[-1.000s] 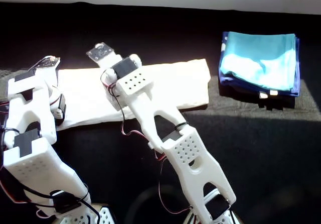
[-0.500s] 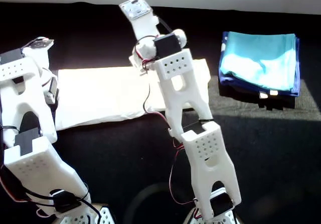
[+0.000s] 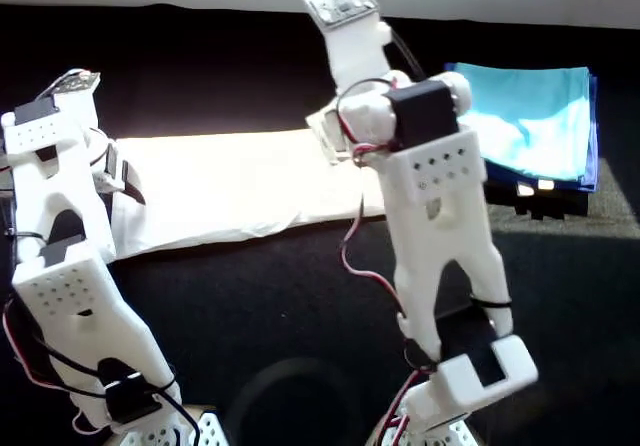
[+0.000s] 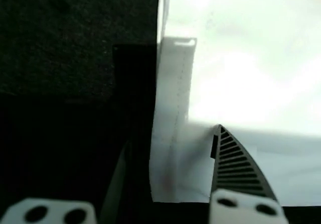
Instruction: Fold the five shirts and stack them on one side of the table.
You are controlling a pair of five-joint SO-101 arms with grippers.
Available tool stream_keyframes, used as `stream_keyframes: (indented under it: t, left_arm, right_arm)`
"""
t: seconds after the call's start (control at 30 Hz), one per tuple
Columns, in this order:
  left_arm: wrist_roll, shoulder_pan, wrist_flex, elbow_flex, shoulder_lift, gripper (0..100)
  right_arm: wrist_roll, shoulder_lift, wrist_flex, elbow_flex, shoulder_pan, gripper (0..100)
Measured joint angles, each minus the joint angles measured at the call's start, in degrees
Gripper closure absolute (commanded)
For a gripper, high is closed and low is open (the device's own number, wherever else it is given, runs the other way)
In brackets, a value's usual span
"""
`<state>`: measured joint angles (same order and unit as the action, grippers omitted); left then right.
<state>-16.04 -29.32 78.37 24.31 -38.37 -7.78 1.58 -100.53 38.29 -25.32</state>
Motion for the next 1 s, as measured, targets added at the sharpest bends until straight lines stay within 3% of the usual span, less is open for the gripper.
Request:
stream_keyframes:
  t: [0.2,0.53,0.6,0.73,1.0]
  left_arm:
    - [2.02,0.18,3.96,12.75,-10.81,75]
    - [6.51,5.19,20.4,33.23,-24.44,76]
    - [6.95,5.27,21.36,34.46,-25.58,80]
    - [7.3,5.89,21.98,35.08,-26.2,100]
    - [7.38,4.75,22.15,35.52,-26.55,99]
  right_arm:
    - [-1.93,-19.96,0.0,-24.35,12.13,89.0]
    - [-4.92,-42.73,7.21,-59.25,24.26,89.0]
    - [-5.19,-45.54,8.97,-64.35,27.08,89.0]
    - [-5.19,-49.76,13.63,-74.81,33.49,89.0]
    - [-10.29,-54.42,27.69,-95.82,38.24,89.0]
